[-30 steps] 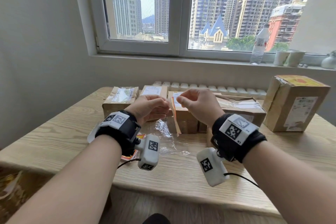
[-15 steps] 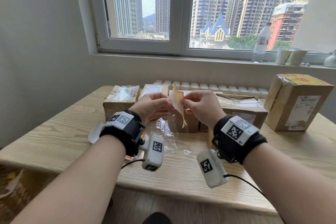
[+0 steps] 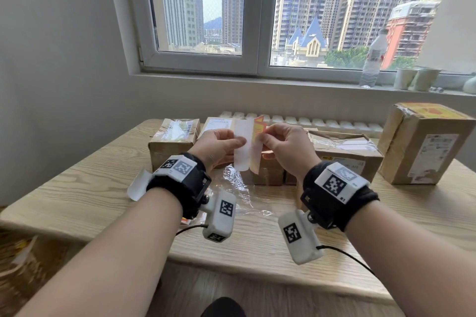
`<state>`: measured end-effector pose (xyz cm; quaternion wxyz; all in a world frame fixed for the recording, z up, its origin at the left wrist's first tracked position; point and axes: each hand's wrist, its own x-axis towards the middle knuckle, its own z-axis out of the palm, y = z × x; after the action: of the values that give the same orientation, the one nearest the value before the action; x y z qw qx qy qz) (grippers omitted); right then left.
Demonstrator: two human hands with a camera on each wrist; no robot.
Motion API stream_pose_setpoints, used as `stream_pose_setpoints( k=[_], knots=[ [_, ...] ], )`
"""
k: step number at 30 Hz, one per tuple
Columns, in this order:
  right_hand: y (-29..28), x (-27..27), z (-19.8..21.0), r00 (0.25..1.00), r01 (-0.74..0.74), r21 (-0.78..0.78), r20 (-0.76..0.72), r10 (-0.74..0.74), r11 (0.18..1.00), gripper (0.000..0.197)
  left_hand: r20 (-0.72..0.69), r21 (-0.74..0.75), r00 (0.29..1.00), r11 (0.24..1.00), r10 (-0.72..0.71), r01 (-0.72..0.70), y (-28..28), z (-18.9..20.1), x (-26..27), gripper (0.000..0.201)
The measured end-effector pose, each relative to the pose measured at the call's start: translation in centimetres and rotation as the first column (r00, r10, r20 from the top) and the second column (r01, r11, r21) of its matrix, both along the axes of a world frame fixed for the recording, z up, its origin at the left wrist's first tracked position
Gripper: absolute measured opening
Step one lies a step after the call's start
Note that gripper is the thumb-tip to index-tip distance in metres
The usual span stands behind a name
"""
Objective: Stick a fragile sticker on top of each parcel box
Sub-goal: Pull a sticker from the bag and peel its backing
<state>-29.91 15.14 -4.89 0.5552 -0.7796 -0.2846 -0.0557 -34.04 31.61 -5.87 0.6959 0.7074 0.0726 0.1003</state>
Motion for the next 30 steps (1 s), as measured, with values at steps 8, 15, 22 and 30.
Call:
stream_pose_setpoints(
  k=[8, 15, 22, 30],
  knots=[
    [1.2, 0.0, 0.2, 0.999, 0.003, -0.021, -0.039, -0.004, 1.0, 0.019, -0.011, 0.006, 0.972, 0.972, 0.235, -0.235, 4.8, -0.8, -0.8, 0.011],
    [3.3, 0.5, 0.3, 0.998, 0.048, -0.025, -0.028, -0.049, 0.999, 0.016, -0.082, 0.022, 0.865, 0.868, 0.495, -0.495, 12.2, -2.9, -3.2, 0.015],
    [4.8, 1.1, -0.5, 0.997, 0.061, -0.055, -0.032, -0.063, 0.997, 0.02, -0.237, 0.055, 0.695, 0.724, 0.678, -0.687, 17.1, -7.6, -5.1, 0.027],
    [5.8, 1.3, -1.2, 0.996, 0.058, -0.078, -0.068, -0.063, 0.995, 0.011, -0.292, -0.035, 0.66, 0.682, 0.692, -0.73, 17.2, -8.6, -4.3, 0.063]
  ],
)
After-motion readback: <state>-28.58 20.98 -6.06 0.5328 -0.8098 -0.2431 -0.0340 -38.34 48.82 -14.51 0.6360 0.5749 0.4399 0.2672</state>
